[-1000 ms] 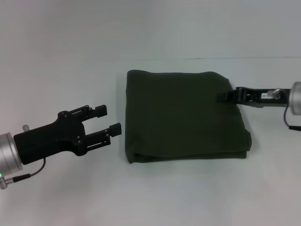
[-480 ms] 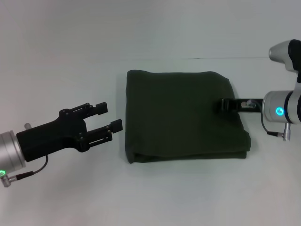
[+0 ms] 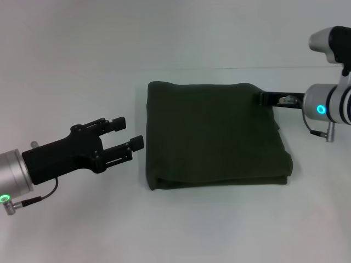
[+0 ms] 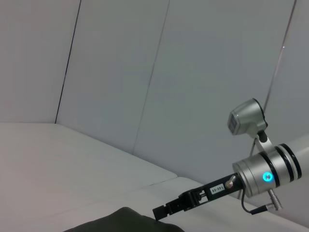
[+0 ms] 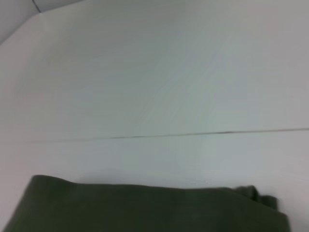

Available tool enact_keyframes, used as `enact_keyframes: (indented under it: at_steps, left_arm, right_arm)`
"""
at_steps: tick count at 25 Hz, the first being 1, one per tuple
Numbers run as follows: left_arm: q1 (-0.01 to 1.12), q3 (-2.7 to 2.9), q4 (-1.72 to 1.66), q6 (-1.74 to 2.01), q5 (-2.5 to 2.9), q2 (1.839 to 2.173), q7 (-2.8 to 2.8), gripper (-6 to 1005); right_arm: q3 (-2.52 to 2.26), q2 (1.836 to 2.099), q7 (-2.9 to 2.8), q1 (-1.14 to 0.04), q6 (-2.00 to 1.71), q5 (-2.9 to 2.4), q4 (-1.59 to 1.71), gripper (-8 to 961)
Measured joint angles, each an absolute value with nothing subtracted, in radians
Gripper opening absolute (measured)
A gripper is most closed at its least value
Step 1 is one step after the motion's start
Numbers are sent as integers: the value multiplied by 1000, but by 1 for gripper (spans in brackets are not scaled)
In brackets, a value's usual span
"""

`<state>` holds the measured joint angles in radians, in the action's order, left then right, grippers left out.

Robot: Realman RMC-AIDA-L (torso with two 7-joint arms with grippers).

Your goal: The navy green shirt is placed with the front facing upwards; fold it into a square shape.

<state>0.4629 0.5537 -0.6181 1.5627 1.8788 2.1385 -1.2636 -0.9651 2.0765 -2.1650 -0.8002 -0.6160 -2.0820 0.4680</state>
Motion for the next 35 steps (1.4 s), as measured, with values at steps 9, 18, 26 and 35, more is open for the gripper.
enact_keyframes:
  at_steps: [9,18,26,35]
  left_arm:
    - [468,554,-617,1559,1878,2141,-1264,728]
    - [477,555,-616,1526,1877,2149,-1264,729]
    - [483,553,-606,1510,1877,2149,-1264,729]
    - [483,552,-610,1516,1830,2141,-1278,729]
  right_arm:
    - [-970,2092,-2112,-859,-477,-2084,375,22]
    - [-977,2092,-2096,-857,-346,-2080,362,28]
    - [-926,2083,-2102,-764,-401,-2030,524,33]
    - [-885,2060,-1949,-618,-632,-1778,616,39]
